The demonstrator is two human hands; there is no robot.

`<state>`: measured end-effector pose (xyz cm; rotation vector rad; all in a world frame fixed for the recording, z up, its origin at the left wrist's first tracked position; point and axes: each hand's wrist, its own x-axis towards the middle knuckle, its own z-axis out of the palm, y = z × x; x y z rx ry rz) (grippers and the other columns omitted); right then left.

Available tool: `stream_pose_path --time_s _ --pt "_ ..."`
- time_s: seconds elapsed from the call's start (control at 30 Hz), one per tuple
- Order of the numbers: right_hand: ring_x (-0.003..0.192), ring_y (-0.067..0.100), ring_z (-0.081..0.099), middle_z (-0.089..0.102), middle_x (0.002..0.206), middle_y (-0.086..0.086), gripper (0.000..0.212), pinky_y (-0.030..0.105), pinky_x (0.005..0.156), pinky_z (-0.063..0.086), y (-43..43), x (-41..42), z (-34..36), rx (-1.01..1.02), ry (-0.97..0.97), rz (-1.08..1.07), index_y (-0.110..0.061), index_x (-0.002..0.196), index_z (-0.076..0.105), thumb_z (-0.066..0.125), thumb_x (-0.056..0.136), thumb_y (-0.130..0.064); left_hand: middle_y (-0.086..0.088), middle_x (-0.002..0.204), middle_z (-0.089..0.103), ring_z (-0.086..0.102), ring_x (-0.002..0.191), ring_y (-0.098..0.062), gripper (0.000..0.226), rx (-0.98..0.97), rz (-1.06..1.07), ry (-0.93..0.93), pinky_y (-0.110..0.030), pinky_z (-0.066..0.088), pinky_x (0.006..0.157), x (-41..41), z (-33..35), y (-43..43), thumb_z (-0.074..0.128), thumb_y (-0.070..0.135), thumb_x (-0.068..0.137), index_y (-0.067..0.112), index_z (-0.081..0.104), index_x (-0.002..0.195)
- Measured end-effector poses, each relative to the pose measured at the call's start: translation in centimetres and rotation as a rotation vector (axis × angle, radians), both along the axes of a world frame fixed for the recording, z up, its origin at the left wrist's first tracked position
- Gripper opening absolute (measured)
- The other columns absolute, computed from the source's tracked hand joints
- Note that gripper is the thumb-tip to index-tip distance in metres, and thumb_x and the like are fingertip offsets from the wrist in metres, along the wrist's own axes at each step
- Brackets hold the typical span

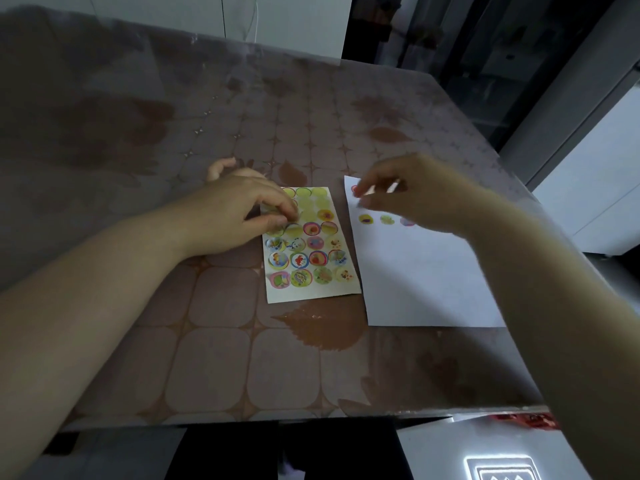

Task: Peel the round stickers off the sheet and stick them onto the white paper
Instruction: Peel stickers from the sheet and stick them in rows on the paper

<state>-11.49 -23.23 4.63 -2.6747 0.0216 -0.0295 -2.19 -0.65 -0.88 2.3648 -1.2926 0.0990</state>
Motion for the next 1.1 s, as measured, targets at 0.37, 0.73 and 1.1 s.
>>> stream_pose_path --time_s 0.37,0.73,1.1 --pt "0.093 0.015 0.055 0.055 0.103 0.001 0.023 0.017 0.081 0.042 1.4 2.5 -3.9 0.094 -0.039 0.148 -0.021 0.102 0.071 0.068 0.080 -0.018 0.026 0.100 0.056 0.040 0.110 0.002 0.032 -0.010 -0.007 0.011 -0.037 0.001 0.106 -0.1 0.0 -0.2 0.040 0.044 0.077 0.038 0.064 0.098" --pt "0.084 0.008 0.050 0.054 0.086 -0.016 0.024 0.006 0.068 0.038 1.1 2.4 -3.9 0.099 -0.058 0.047 -0.023 0.104 0.069 0.068 0.080 -0.027 0.022 0.104 0.052 0.038 0.107 0.001 0.037 -0.029 -0.004 -0.002 -0.036 0.004 0.105 -0.3 -0.1 -0.3 0.037 0.039 0.079 0.033 0.062 0.106" --pt "0.086 0.008 0.058 0.063 0.088 -0.013 0.019 0.012 0.069 0.043 1.6 2.1 -4.3 0.154 -0.147 -0.048 -0.023 0.099 0.067 0.066 0.081 -0.018 0.009 0.150 0.024 0.015 0.139 -0.010 0.057 0.106 0.207 0.073 -0.042 0.002 0.111 0.2 -0.8 -2.6 0.040 0.049 0.089 0.029 0.024 0.140"
